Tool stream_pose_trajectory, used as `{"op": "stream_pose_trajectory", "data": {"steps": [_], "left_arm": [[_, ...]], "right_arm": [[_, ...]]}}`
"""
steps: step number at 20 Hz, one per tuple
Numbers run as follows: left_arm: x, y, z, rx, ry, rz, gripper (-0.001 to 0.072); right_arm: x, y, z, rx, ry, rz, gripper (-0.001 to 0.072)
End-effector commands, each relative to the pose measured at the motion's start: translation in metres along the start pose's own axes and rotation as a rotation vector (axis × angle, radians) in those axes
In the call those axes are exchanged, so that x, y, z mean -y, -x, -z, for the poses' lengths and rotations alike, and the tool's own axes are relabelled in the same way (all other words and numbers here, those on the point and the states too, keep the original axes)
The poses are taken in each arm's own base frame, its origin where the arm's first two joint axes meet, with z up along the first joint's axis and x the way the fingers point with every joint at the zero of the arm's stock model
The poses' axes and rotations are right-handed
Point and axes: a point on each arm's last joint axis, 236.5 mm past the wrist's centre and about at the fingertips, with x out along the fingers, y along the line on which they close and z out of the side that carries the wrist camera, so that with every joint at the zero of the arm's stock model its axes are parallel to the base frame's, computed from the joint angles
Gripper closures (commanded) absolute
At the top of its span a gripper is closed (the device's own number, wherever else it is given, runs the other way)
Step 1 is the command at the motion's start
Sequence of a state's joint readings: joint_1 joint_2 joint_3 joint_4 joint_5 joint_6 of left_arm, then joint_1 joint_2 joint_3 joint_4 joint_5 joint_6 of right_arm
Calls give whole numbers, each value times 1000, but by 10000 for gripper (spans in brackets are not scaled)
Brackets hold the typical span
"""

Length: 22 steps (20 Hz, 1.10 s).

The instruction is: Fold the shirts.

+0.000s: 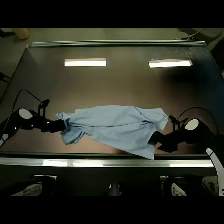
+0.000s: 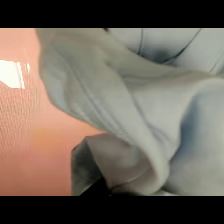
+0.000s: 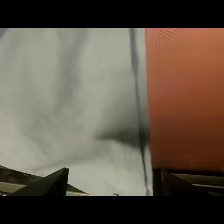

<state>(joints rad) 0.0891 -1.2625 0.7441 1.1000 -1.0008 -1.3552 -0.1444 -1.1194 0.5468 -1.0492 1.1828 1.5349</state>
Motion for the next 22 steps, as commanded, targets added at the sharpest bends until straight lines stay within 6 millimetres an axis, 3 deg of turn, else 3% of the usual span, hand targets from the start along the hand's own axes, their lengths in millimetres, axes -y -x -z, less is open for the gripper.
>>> {"op": "stream_pose_trajectory", "data": {"steps": [1, 4, 5, 6, 7, 8, 10, 11, 12, 13, 14, 15, 16, 17, 18, 19, 20, 22], "left_arm": [[8, 10, -12, 43, -16, 5, 672], [14, 22, -17, 77, -34, 10, 672], [16, 27, -17, 87, -41, 12, 673], [19, 32, -18, 101, -48, 14, 672], [22, 40, -21, 124, -60, 16, 673], [28, 52, -25, 154, -77, 20, 673], [47, 103, -52, 291, -152, 10, 674], [63, 148, -72, 416, -210, -3, 674], [83, 202, -89, 554, -268, -15, 675], [107, 272, -100, 724, -334, -33, 675], [129, 343, -101, 890, -375, -55, 675], [148, 424, -90, 1081, -405, -90, 675], [162, 496, -70, 1258, -420, -128, 675], [171, 562, -39, 1431, -411, -161, 674], [176, 609, -9, 1558, -385, -170, 675], [181, 643, 21, 1656, -358, -147, 674], [188, 661, 46, 1715, -353, -113, 674], [190, 670, 70, 1754, -339, -78, 674]], "right_arm": [[3, -18, 4, 19, -44, -34, 80], [1, -30, 7, -27, -75, -63, 82], [-3, -34, 6, -35, -75, -90, 150], [-12, -36, -1, -17, -69, -134, 284], [-26, -34, -7, 6, -45, -192, 591], [-39, -25, -12, 19, -13, -234, 696], [-71, 16, -29, 67, 134, -272, 696], [-93, 56, -45, 151, 241, -275, 697], [-122, 112, -62, 295, 363, -266, 696], [-152, 179, -72, 479, 474, -249, 696], [-183, 256, -69, 698, 580, -226, 696], [-212, 346, -48, 965, 682, -196, 696], [-232, 426, -13, 1226, 757, -161, 695], [-242, 502, 37, 1489, 789, -137, 696], [-240, 556, 89, 1693, 765, -146, 696], [-233, 587, 130, 1819, 720, -181, 696], [-225, 600, 162, 1890, 679, -217, 696], [-210, 590, 181, 1874, 654, -179, 695]]}}
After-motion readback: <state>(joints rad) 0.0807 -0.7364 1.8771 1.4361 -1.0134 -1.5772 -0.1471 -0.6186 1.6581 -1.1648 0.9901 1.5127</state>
